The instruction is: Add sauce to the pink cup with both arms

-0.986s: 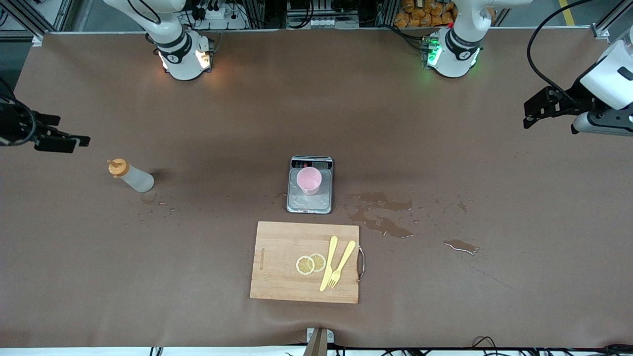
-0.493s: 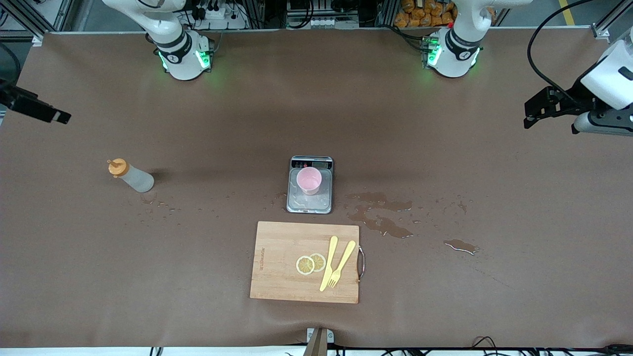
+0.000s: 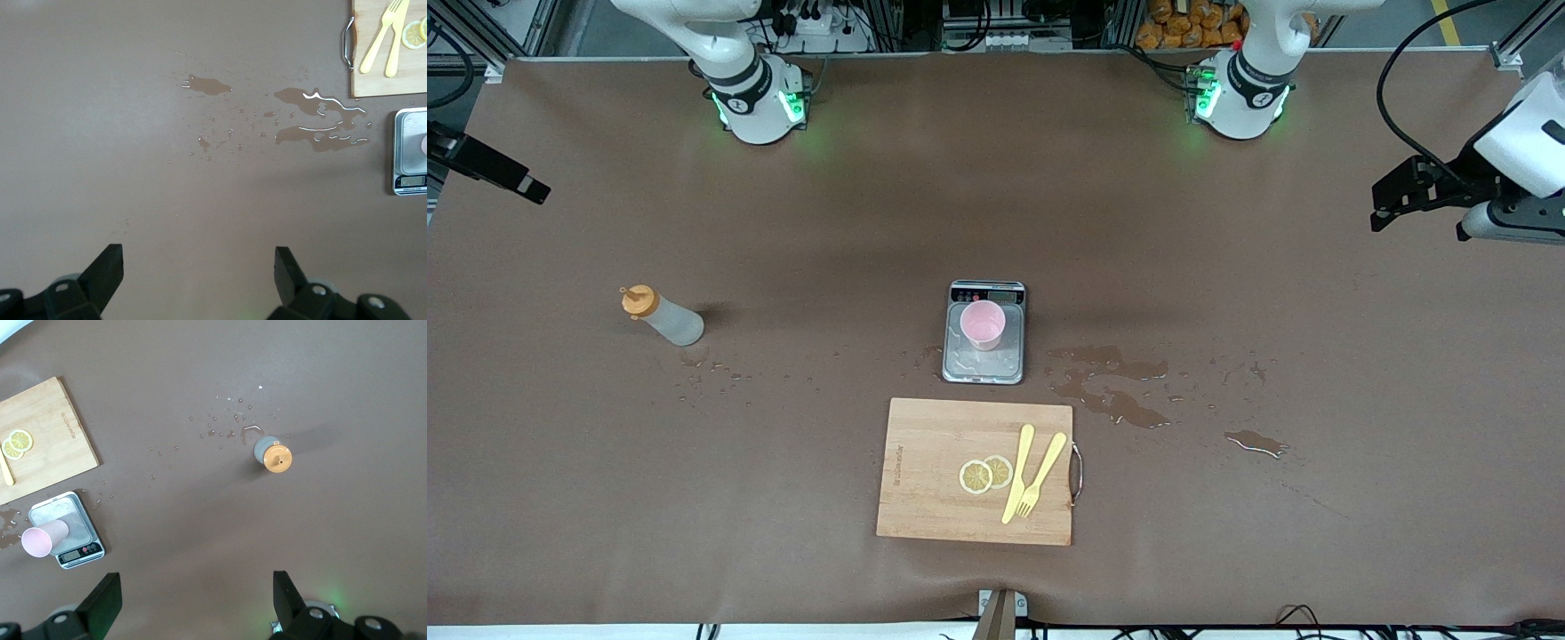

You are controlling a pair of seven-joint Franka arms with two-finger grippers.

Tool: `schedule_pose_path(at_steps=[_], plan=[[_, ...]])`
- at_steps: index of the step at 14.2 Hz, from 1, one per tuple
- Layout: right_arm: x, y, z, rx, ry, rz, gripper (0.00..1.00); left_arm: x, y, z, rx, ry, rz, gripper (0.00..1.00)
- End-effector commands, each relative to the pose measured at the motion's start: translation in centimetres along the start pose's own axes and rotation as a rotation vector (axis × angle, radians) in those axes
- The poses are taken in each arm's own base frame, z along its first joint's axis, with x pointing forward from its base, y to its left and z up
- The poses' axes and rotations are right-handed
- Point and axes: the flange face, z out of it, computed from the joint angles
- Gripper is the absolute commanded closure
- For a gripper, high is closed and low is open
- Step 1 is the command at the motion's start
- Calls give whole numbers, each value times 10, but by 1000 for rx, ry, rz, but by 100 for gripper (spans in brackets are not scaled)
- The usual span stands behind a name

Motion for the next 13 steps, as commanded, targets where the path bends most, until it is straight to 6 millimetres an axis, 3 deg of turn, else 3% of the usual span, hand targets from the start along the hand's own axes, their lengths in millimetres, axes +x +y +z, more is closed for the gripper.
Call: schedule_pose_path(at_steps=[1,6,13], plan=[[-1,7,-1,-28,46,-14,0,-5,-2,-6,-6,4,-8,0],[16,6,0,-31,95,-94,0,-5,-3,-6,-4,4,-8,0],[19,-5,-2,-84,137,-155,0,-5,-3,-6,-4,4,-10,0]])
